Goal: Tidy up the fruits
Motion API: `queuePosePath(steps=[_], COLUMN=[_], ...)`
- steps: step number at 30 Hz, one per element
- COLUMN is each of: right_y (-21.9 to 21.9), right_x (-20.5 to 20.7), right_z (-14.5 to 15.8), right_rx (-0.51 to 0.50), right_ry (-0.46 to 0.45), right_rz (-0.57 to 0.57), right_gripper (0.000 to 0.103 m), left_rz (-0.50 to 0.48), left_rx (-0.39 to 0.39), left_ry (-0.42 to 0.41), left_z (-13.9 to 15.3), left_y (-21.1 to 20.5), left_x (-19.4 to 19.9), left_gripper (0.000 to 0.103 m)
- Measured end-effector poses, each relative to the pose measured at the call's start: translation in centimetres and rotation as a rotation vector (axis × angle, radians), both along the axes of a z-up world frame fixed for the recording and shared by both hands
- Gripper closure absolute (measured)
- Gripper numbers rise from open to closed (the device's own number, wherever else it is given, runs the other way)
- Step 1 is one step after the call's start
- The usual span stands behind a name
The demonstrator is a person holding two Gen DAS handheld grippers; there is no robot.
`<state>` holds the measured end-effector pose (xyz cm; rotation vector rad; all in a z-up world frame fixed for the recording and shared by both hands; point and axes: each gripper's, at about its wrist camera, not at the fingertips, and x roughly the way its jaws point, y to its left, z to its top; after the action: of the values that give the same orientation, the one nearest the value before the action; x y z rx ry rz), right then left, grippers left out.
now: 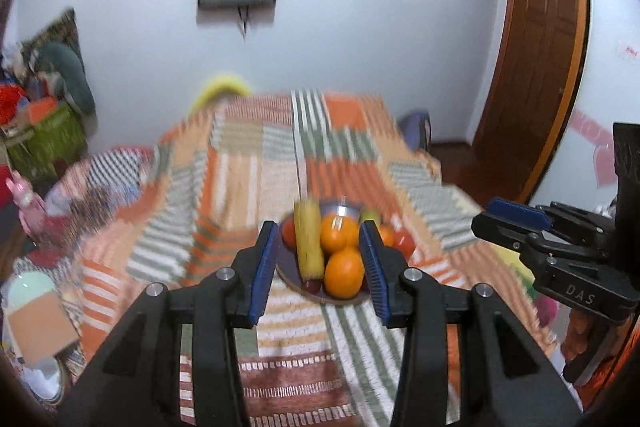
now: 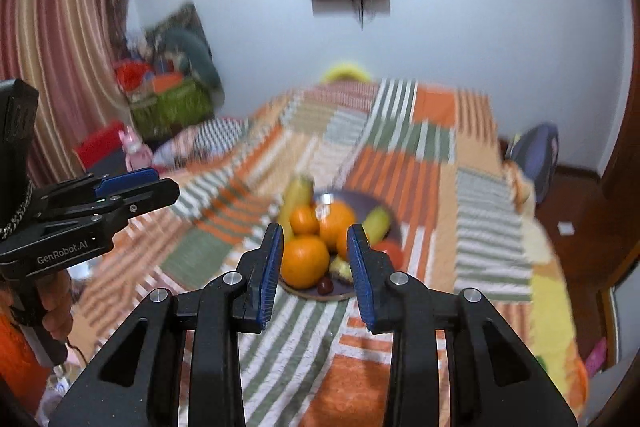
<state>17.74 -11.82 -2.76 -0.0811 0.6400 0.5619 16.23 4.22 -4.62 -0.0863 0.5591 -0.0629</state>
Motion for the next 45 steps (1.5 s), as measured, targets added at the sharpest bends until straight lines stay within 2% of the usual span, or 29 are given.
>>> queuePosePath(steps=[6,10,16,18,21,23,27,45], right_y=[-1.0,-1.4,-2.2,-2.3,-2.1,-2.3,-2.4,-2.8], right_x=[-5.0,-8.0,-10.7,-11.3,-11.2,-11.5,-11.9,-12.9], right_z=[5.5,7.7,9.5,9.7,9.5,9.6,9.4,8.9], right_rx=[0.085,0.123,0.176,0.183,0.187,0.189,0.186,0.155], right_ry=[-0.166,-0.262,-0.352,-0.37,-0.393,-0.399,-0.404,-0.42], right_rz=[-0.018,-0.032,-0.058,-0.073,-0.092,-0.106,-0.132,-0.163], right_gripper=[0.073,0.069,0.045,0.03,0.018,0.015,0.003,0.0], left_rz=[0.017,0.019,0.024,0.022,0.031,0.045,0.042,0.033], left_rx=[0.018,0.024,0.036,0.036,0.05,0.066,0.076,0.073], left_ry=[-0.184,-0.272,-0.344,-0.355,-0.374,-0.389,-0.396,-0.382], left_z=[5.8,8.2,9.8,9.9,10.1,10.2,10.2,9.7], left_y=[-1.3,-2.1,-3.1,-3.3,-3.5,-3.6,-3.9,-4.3], left_x=[-5.8,-9.2,-12.3,-12.8,-13.5,-14.0,-14.6,-15.0], left_gripper=[0.062,0.055,0.035,0.03,0.016,0.008,0.006,0.003])
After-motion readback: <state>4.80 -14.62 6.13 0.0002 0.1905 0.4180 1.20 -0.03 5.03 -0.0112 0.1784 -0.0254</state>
